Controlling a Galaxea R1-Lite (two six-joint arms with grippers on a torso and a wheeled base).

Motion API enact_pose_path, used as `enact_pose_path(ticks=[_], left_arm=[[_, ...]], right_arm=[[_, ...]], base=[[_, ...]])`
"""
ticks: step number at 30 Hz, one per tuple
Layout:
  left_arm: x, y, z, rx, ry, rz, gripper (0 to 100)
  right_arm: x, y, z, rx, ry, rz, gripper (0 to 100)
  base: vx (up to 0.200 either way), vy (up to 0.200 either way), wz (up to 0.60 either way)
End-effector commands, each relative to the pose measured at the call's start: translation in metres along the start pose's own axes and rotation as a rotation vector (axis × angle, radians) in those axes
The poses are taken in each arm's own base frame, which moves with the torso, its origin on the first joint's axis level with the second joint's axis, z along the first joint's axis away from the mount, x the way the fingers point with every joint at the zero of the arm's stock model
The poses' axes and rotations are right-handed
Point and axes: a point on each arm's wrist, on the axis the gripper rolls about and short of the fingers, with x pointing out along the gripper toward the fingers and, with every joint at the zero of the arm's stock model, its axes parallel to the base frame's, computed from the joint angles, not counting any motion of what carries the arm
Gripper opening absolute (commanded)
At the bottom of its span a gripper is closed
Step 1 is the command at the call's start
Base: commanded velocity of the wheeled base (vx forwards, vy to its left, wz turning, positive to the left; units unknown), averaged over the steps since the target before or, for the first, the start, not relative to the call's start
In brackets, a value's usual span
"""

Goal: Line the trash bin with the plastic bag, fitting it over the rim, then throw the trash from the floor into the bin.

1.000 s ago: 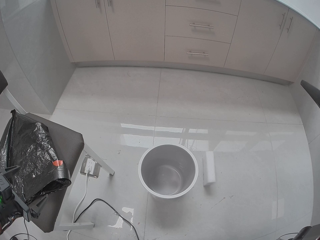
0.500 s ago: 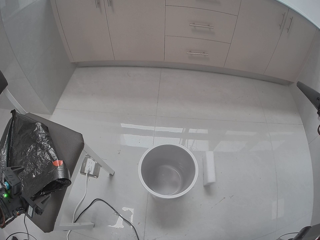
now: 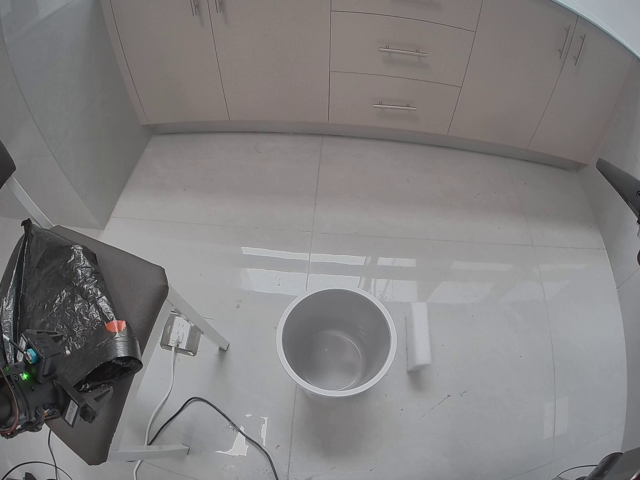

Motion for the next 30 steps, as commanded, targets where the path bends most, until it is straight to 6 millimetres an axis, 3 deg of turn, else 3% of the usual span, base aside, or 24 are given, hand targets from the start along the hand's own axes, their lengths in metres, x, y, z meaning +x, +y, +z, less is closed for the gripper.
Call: enact_pose_path(ticks=[1,18,30], left_arm=[[0.007,0.001,0.003,0.004,0.030,-0.018,100],[0.019,0.006,0.012,0.008,0.040,0.001,100],[0.063,0.014,0.023,-0.008,0.051,0.022,100]], right_arm=[[-0.002,0.001,0.001,-0.002,-0.006,0.004,0],[-0.003,0.001,0.002,-0.003,-0.012,0.005,0],[-0.004,0.000,0.001,-0.005,-0.011,-0.001,0]], base=[[0.000,0.000,0.00],[0.000,0.000,0.00],[0.000,0.000,0.00]])
